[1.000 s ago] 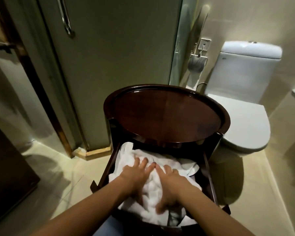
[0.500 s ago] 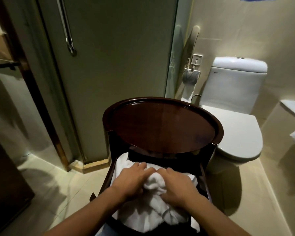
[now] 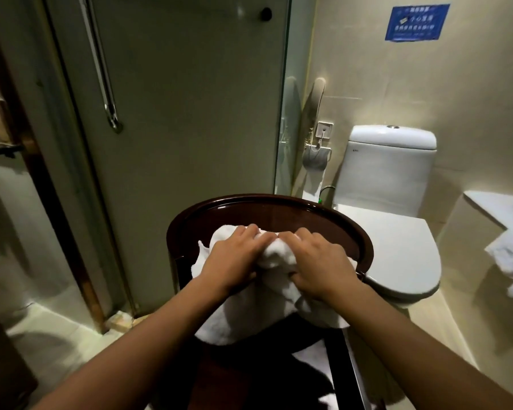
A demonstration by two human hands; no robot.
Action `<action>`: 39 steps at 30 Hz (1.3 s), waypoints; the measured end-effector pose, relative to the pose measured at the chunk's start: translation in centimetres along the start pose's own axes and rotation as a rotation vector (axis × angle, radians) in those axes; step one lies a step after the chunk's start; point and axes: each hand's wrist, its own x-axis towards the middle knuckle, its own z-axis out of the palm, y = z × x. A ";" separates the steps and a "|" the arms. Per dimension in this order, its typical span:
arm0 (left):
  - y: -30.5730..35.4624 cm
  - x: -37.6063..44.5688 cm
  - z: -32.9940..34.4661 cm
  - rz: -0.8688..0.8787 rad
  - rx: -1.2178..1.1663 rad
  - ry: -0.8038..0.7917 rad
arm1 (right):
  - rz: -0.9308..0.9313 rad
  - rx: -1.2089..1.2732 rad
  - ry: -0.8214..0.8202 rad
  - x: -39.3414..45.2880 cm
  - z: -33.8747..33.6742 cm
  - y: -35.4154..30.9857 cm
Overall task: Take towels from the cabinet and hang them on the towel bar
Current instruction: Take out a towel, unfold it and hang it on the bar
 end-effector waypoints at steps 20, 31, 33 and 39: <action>-4.1 8.5 7.6 -0.150 -0.006 -0.095 | 0.121 0.035 -0.006 9.6 8.6 3.6; -6.3 11.8 11.0 -0.184 0.006 -0.058 | 0.159 0.091 -0.023 14.2 12.1 5.5; -6.2 11.7 11.1 -0.183 0.002 -0.056 | 0.162 0.087 -0.028 14.1 12.2 5.4; -5.4 11.0 10.6 -0.197 0.021 -0.087 | 0.138 0.018 -0.005 13.1 11.5 5.1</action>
